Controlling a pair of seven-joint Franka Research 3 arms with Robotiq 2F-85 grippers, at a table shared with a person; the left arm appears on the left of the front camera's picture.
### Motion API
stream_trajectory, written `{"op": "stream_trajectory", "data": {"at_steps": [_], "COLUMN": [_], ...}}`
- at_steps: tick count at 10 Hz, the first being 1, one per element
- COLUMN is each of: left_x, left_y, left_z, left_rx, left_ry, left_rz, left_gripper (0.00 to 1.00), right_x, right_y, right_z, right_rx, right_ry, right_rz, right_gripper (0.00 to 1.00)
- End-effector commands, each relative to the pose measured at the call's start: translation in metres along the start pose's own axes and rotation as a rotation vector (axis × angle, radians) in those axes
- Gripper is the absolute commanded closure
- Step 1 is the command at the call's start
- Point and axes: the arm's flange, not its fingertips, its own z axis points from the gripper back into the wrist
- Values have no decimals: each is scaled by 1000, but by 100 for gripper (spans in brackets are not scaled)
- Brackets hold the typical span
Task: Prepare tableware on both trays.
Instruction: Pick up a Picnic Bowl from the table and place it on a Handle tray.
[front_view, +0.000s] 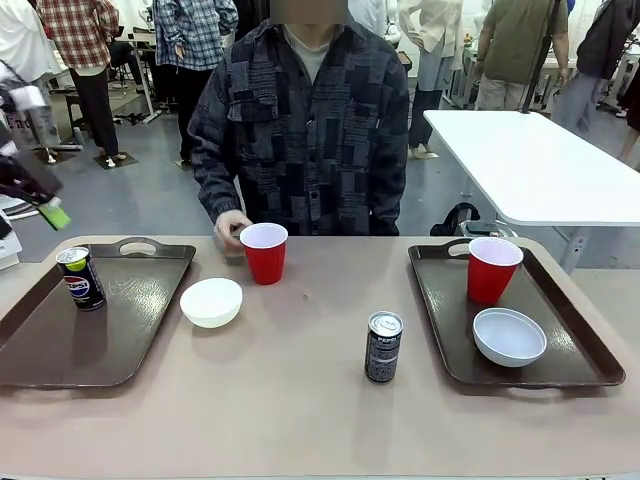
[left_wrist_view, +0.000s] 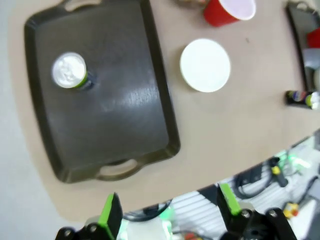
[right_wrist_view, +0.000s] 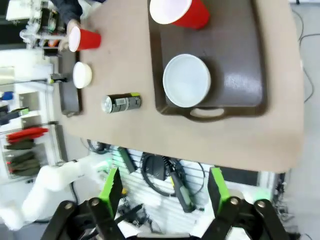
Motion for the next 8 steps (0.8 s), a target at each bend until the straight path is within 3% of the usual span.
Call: {"op": "stream_trajectory", "data": {"at_steps": [1,2,5,8], "left_x": [30,42,66,66], "left_y": [-10,-21,-43,-62], "left_z": [-19,-34,-72,-102], "left_rx": [93,136,146,148], "left_ry": [77,94,-18,-74], "left_rz": [-1,7,102,100], "left_gripper": [0,0,0,0], "right_x": [-7,-19,-31,-8], "right_y": [-33,-55,-101,-127], "right_z": [32,52,82,78], "right_rx": [134,178,329,374], "right_ry": [-10,-32,-35,-36], "right_rz": [-23,-44,-59,-55], "right_gripper": [11,11,11,11]}}
